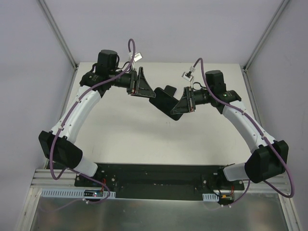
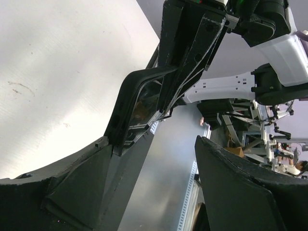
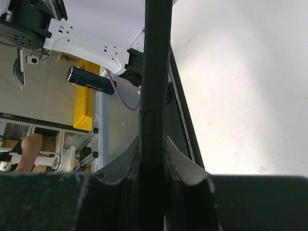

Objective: Take the phone out of the phone case
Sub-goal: Remove the phone case from the phone.

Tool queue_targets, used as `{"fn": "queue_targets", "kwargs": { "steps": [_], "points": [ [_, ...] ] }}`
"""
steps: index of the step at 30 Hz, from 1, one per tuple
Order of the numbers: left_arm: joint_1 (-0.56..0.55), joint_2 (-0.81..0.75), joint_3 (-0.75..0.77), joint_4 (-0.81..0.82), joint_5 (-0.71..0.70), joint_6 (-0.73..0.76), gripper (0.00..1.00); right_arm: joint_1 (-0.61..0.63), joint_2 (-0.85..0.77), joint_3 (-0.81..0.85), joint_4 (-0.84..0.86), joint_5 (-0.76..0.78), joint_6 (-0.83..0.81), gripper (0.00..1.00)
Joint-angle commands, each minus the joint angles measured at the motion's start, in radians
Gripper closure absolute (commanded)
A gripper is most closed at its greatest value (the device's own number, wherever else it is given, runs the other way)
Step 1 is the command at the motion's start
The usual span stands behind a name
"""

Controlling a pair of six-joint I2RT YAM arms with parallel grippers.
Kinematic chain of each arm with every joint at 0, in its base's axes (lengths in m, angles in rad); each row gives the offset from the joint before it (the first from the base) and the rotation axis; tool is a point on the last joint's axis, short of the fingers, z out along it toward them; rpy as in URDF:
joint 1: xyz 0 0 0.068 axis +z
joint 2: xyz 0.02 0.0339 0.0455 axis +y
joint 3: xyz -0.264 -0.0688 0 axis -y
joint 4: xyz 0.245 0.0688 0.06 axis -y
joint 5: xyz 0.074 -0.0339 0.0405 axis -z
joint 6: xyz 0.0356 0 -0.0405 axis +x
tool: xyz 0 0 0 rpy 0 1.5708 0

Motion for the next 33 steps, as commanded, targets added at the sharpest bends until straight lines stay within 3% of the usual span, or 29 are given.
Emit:
{"fn": "queue_targets", "kwargs": {
  "steps": [1,22,33],
  "points": [
    [-0.013,-0.008,-0.014,0.061,0.050,-0.034,0.28,-0.006,-0.022,0.068,0.063,-0.066,0.008,1.00],
    [-0.094,0.015,-0.062,0.102,0.056,-0.012,0.28,-0.008,-0.015,0.052,0.163,-0.090,0.101,1.00],
    [-0.187,0.079,-0.040,0.130,0.097,-0.020,0.34,-0.008,-0.013,0.048,0.167,-0.053,0.078,1.00]
  ]
}}
